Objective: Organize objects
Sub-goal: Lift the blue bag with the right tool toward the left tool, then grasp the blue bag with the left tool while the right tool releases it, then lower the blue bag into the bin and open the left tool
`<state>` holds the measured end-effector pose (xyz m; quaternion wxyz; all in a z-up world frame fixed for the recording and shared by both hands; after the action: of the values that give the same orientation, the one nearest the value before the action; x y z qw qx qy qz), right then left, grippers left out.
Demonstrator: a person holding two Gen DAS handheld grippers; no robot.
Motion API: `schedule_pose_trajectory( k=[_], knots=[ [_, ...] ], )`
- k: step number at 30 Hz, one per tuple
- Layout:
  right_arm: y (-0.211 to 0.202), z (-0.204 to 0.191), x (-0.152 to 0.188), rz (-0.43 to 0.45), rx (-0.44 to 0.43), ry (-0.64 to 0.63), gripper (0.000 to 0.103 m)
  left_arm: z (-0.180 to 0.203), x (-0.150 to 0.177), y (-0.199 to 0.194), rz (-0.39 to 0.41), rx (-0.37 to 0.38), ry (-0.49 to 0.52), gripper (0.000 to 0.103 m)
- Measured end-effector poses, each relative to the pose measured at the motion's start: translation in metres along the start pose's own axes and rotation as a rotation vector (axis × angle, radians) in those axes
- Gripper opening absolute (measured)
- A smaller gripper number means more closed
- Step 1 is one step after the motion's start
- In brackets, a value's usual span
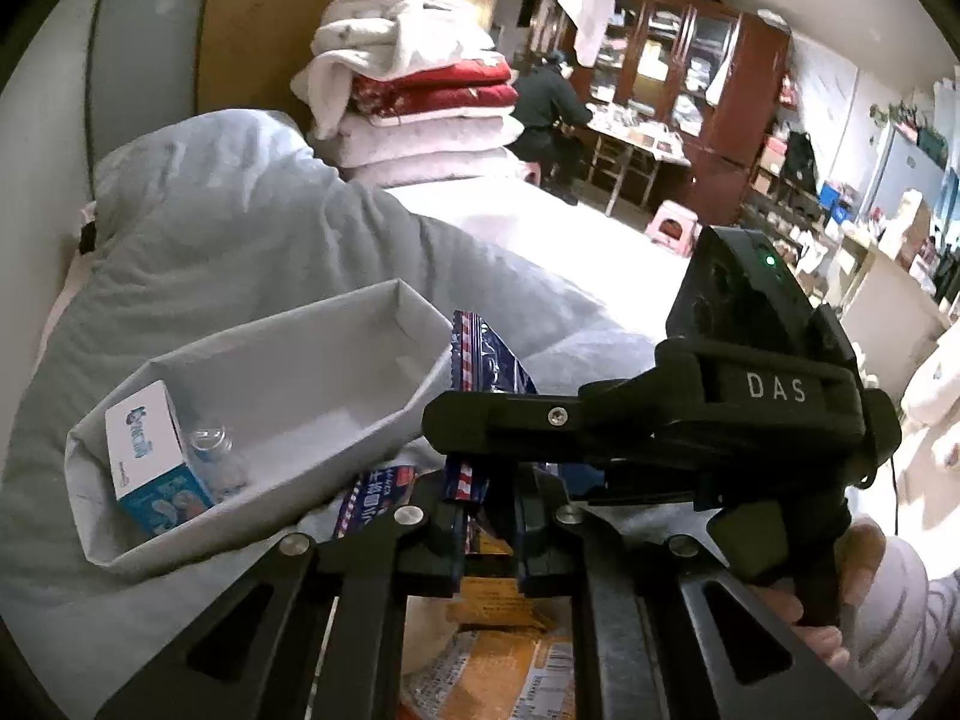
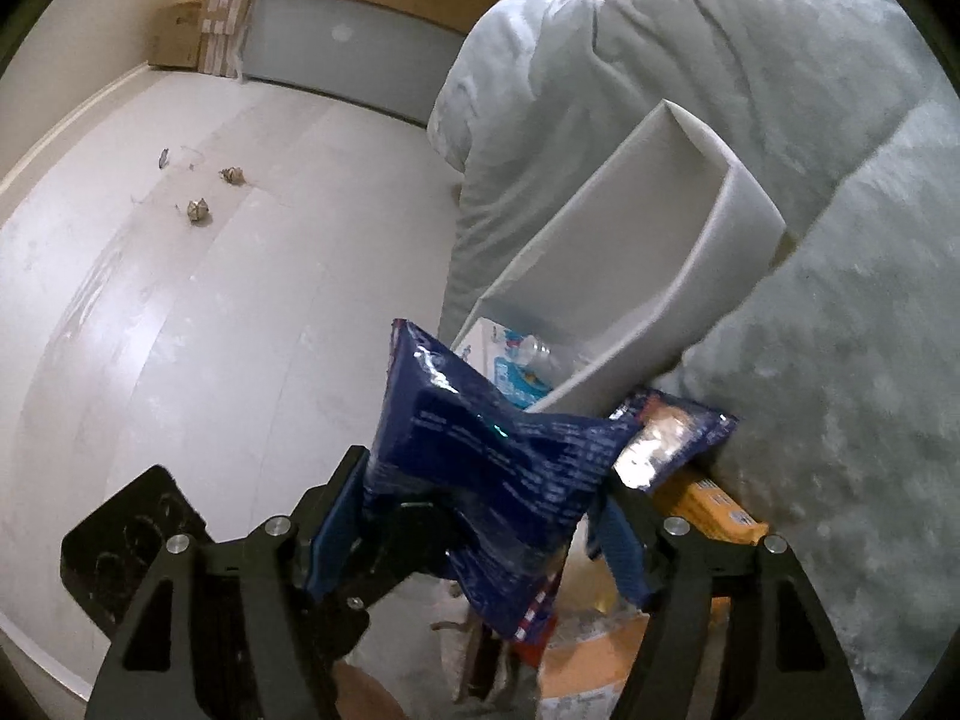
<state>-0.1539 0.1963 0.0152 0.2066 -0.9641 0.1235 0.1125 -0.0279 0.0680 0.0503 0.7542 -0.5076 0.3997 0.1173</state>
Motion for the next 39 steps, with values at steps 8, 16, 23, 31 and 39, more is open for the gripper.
schedule_pose_trajectory(
  k=[8,16,23,31,39],
  knots=[
    [-0.024,0.023,0.002,0.065,-0.052,0.068,0.076,-0.023,0.001,-0.002,0.004,-0.152,-0.057,0.009],
    [-0.020,0.024,0.002,0.063,0.007,0.029,0.076,-0.070,-0.006,-0.011,0.046,-0.191,-0.182,0.009],
    [-0.015,0.028,0.004,0.039,0.018,0.016,0.076,-0.111,-0.032,0.022,-0.025,-0.273,-0.224,0.009],
    [-0.005,0.025,0.006,0.010,0.074,-0.031,0.076,-0.129,-0.028,0.087,-0.146,-0.228,-0.278,0.009],
    [0.000,0.023,0.010,-0.008,0.109,-0.060,0.075,-0.129,-0.002,0.121,-0.230,-0.416,-0.277,0.010]
  ],
)
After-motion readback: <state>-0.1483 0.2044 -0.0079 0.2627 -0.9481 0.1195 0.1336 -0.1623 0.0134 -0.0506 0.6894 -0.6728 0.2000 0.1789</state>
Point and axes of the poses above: each gripper's, at about its wrist camera, not at the fingertips, and y roughly the way its jaws point, z to its right, x to its underside, the point moved 2 cm from there along y, roughly the way its jaws point, and after that the axes turned 1 degree about -z, right-handed, at the moved point
